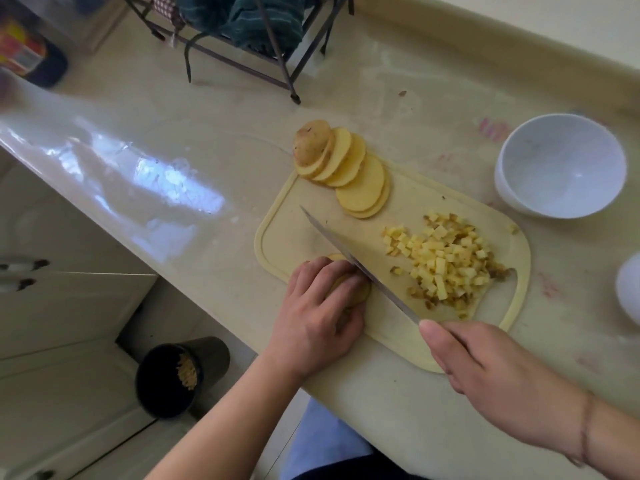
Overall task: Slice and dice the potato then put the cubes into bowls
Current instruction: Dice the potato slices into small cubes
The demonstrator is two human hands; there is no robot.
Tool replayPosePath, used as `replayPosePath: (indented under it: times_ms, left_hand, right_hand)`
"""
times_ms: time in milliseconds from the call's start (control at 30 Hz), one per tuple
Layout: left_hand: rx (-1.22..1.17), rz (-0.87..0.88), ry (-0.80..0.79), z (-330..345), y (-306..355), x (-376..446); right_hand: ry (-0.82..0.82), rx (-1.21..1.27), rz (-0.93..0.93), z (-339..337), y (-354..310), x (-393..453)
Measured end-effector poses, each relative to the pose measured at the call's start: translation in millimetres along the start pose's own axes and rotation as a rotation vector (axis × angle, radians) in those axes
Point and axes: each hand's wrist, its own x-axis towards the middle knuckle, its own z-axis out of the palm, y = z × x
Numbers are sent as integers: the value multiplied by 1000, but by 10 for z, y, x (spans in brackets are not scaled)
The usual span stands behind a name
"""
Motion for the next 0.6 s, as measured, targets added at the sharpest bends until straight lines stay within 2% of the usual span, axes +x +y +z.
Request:
replayPosePath:
  times_ms: [167,600]
  left_hand:
    - [35,-51,37,12,-7,0]
    - [7,-29,65,11,-34,10]
  right_hand:
    - [5,21,-7,-102,-11,43]
    - [-23,-34,-34,-113,-69,24]
